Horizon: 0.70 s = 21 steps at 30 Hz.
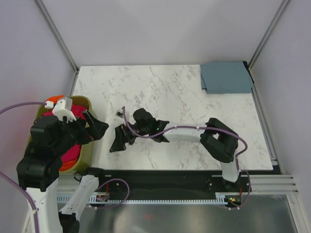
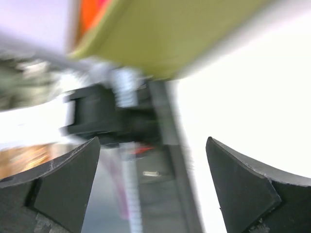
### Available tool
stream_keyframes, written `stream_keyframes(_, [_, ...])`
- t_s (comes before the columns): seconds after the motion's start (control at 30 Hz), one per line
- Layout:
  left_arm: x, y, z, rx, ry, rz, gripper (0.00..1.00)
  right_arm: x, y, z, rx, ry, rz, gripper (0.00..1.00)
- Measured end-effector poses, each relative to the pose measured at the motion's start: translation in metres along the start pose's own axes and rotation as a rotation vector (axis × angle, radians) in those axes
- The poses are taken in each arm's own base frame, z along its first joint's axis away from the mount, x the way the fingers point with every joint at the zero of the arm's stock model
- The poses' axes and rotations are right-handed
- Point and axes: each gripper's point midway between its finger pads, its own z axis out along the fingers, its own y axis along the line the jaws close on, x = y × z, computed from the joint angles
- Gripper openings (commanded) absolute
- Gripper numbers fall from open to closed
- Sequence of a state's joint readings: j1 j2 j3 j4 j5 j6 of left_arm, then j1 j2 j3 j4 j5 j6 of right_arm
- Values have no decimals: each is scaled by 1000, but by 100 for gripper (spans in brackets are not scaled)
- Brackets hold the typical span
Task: Fold and stack the t-shirts
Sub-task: Grab the tshirt from the pile
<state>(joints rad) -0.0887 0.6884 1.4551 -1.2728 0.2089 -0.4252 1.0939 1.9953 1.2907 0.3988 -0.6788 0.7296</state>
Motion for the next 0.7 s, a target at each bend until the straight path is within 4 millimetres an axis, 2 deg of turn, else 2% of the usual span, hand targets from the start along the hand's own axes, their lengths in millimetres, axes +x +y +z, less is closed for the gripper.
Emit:
stream_keyframes(0.07, [-3,3,-1,-17,-22,3,99,-25,-21,-23,186,-59,-86,98])
stream_keyframes(0.17, [-6,11,1,-51,-55,5,99,-34,-41,-57,407,-83,-170,98])
stream_keyframes(0.3, [-6,35,9,-164,-88,3,99,-19,-53,-103,617,-78,-236,98])
stream_keyframes(0.43, [-12,68,26,-341,-82,-1,99,-5,-52,-141,716,-79,-260,98])
stream_keyframes(0.57, [-14,98,61,-504,-4,6,99,7,-54,-162,765,-79,-258,98])
stream_keyframes(0.7, [-11,131,96,-653,88,3,97,28,-68,-172,804,-46,-242,98])
